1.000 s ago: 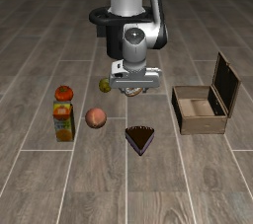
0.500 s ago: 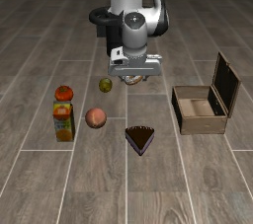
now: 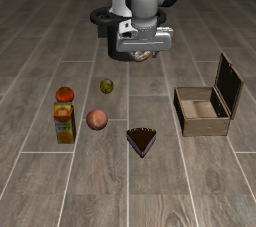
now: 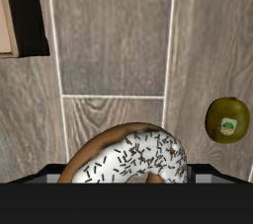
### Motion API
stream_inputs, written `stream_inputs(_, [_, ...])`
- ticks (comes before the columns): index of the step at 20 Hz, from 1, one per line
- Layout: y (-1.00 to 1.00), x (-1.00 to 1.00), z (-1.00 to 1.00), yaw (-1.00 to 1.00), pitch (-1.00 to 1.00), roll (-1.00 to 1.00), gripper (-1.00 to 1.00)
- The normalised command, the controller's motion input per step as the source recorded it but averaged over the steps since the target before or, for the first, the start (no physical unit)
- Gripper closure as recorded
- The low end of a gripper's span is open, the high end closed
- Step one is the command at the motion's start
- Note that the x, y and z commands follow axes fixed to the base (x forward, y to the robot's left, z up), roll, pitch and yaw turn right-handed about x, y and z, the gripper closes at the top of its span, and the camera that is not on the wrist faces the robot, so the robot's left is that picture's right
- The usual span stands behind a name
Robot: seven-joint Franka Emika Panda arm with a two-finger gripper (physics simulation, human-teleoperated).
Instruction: Pick up the donut and place it in the box
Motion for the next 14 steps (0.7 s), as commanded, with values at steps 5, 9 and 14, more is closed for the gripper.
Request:
stream_inputs(5, [1.00, 0.00, 0.00, 0.00, 0.00, 0.00, 1.00])
stream_inputs(9, [1.00, 0.00, 0.00, 0.00, 0.00, 0.00, 1.00])
stream_inputs(14, [0.80, 0.00, 0.20, 0.00, 0.00, 0.00, 1.00])
